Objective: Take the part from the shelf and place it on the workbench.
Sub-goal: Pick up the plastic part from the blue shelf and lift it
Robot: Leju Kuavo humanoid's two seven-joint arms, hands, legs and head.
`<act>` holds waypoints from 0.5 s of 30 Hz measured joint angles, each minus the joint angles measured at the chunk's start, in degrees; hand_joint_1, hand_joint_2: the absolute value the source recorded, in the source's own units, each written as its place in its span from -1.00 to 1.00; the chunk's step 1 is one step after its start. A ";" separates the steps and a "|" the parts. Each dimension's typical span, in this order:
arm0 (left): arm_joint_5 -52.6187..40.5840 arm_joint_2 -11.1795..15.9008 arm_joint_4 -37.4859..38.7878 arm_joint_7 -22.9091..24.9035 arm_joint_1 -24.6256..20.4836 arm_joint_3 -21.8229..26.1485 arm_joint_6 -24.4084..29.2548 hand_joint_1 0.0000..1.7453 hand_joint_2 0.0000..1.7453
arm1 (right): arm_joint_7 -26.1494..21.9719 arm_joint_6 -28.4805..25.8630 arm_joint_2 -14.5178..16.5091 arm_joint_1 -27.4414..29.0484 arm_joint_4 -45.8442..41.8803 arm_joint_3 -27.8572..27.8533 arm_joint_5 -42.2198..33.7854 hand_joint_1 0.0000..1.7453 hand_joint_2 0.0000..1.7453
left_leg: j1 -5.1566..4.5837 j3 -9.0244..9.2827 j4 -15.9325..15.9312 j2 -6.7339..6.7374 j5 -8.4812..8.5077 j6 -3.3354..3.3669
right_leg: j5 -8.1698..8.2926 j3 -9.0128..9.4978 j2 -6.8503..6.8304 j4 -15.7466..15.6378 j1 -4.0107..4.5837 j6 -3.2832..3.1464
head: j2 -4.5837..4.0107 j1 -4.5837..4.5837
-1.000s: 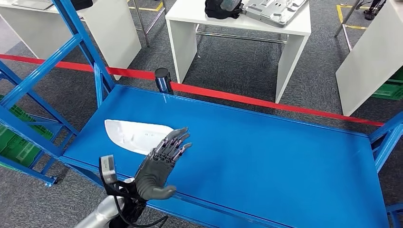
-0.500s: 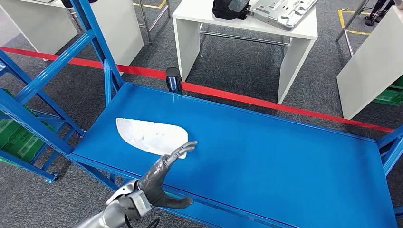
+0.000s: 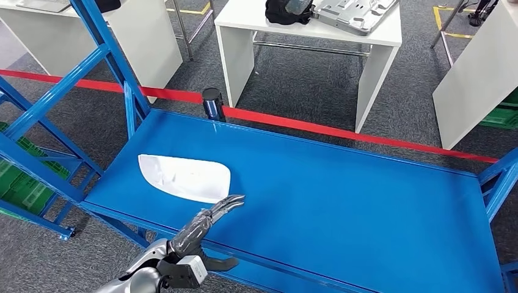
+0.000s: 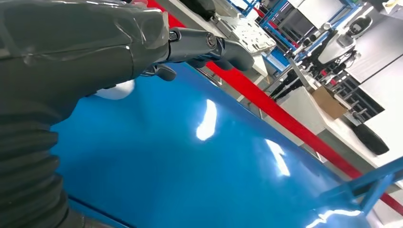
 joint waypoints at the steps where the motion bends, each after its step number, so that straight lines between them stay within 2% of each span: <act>1: -0.01 0.14 0.12 0.01 -0.02 0.00 0.04 -1.00 1.00 | 0.00 0.01 0.01 -0.07 -0.02 0.01 -0.01 -1.00 -1.00 | -0.12 2.05 -4.15 0.01 1.50 0.28 | 0.00 0.00 0.04 -0.01 0.12 0.06 | 0.00 0.02; 2: -0.01 0.25 0.21 0.02 -0.04 -0.01 0.09 -1.00 1.00 | 0.00 0.01 0.02 -0.14 -0.04 0.02 -0.02 -1.00 -1.00 | -0.28 3.51 -7.17 0.01 2.41 0.58 | 0.01 -0.04 0.07 -0.02 0.20 0.20 | 0.00 0.03; 3: -0.02 0.33 0.31 0.03 -0.04 -0.02 0.11 -1.00 1.00 | 0.01 0.01 0.03 -0.20 -0.05 0.02 -0.02 -1.00 -1.00 | -0.48 4.23 -8.75 0.01 2.65 0.83 | 0.03 -0.11 0.06 -0.05 0.26 0.39 | 0.00 0.04; 6: -0.03 0.49 0.53 0.04 0.00 -0.02 0.13 -1.00 1.00 | 0.08 0.02 0.03 -0.21 -0.07 0.04 -0.02 -1.00 -1.00 | -0.70 4.55 -9.65 0.04 2.90 1.68 | 0.15 -0.10 0.00 -0.38 0.22 1.33 | 0.00 0.08; 7: -0.03 0.54 0.57 0.04 -0.03 -0.02 0.14 -1.00 1.00 | 0.10 0.02 0.02 -0.21 -0.08 0.05 -0.02 -1.00 -1.00 | -0.60 4.93 -10.28 0.08 3.29 2.13 | -0.34 -0.44 -0.02 0.34 0.24 1.44 | 0.00 0.11; 8: -0.03 0.55 0.60 0.04 -0.06 -0.02 0.16 -1.00 1.00 | 0.11 0.02 -0.01 -0.22 -0.09 0.05 -0.02 -1.00 -1.00 | -0.50 5.31 -10.91 0.14 3.71 2.51 | -1.34 -1.31 -0.04 2.23 0.32 1.32 | 0.00 0.17; 10: -0.03 0.55 0.73 0.05 -0.07 -0.09 0.17 -1.00 1.00 | 0.12 0.02 -0.06 -0.21 -0.10 0.05 -0.02 -1.00 -1.00 | -0.53 5.56 -11.41 0.18 4.10 2.93 | -4.61 -4.82 -0.06 9.64 0.45 0.80 | 0.00 0.27; 11: -0.03 0.54 0.83 0.05 -0.04 -0.17 0.17 -1.00 1.00 | 0.13 0.02 -0.09 -0.19 -0.10 0.06 -0.03 -1.00 -1.00 | -0.64 5.51 -11.40 0.16 4.12 2.96 | -5.93 -6.69 -0.06 13.50 0.48 0.74 | 0.00 0.28; 12: -0.03 0.55 0.95 0.06 0.00 -0.26 0.17 -1.00 1.00 | 0.14 0.02 -0.13 -0.15 -0.10 0.07 -0.03 -1.00 -1.00 | -0.74 5.49 -11.38 0.12 4.11 2.97 | -6.56 -7.96 -0.06 16.00 0.48 0.87 | 0.00 0.27; 13: -0.03 0.55 1.07 0.06 0.02 -0.37 0.17 -1.00 1.00 | 0.15 0.02 -0.15 -0.13 -0.10 0.08 -0.03 -1.00 -1.00 | -0.81 5.50 -11.36 0.07 4.10 2.97 | -6.25 -8.20 -0.07 16.28 0.48 1.19 | 0.00 0.27; 14: -0.03 0.56 1.18 0.06 0.02 -0.46 0.17 -1.00 1.00 | 0.15 0.02 -0.18 -0.13 -0.10 0.09 -0.04 -1.00 -1.00 | -0.84 5.52 -11.28 0.02 4.06 2.92 | -5.08 -7.29 -0.08 14.20 0.47 1.62 | 0.00 0.27; 15: -0.18 0.56 1.27 0.16 0.01 -0.54 0.20 -1.00 1.00 | 0.15 0.02 -0.23 -0.17 -0.10 0.10 -0.03 -1.00 -1.00 | -0.85 5.50 -11.09 -0.03 3.96 2.80 | -3.43 -5.48 -0.11 10.34 0.47 2.03 | 0.00 0.28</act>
